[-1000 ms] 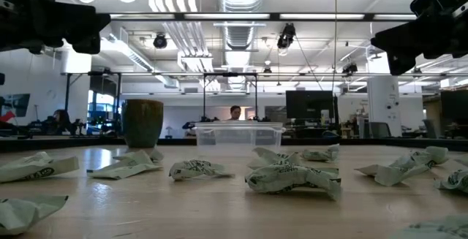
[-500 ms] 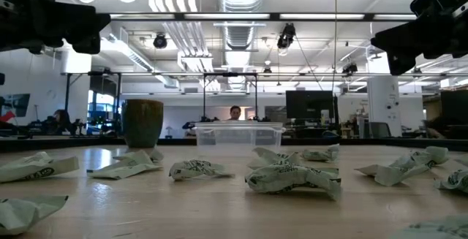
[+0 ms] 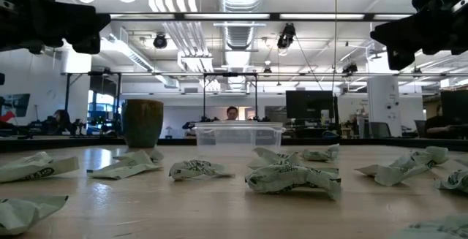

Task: Pick and place Stevia / Truvia into bins
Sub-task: Put the stevia packet into the bottom transparent container

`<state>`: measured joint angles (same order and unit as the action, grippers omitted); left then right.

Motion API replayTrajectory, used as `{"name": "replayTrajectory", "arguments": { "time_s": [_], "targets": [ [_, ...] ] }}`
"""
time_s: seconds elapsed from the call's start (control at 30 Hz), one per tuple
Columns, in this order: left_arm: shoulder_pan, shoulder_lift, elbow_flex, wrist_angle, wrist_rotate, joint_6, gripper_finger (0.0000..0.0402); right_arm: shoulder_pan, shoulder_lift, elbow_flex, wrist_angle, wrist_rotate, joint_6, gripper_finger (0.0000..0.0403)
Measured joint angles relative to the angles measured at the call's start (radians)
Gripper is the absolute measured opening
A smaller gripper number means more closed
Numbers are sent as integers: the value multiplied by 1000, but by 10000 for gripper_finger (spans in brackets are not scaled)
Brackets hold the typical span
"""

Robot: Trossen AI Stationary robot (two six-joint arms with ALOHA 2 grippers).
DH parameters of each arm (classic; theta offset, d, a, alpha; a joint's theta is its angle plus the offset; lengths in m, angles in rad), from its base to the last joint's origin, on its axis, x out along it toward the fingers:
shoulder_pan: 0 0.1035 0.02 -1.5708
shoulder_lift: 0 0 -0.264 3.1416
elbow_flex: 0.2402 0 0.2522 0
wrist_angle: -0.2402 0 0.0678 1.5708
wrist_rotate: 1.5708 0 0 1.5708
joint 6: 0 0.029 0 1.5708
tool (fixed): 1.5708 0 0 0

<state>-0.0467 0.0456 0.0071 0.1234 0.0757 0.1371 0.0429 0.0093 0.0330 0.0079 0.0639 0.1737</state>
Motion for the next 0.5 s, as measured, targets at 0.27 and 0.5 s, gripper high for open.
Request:
{"name": "replayTrajectory", "arguments": {
  "time_s": [0.27,0.5],
  "targets": [
    [0,3,0,183,-7,0,141,-2,1,0,41,0,126,57],
    [0,5,0,426,-30,1,141,-2,1,0,127,0,-16,57]
  ]
}}
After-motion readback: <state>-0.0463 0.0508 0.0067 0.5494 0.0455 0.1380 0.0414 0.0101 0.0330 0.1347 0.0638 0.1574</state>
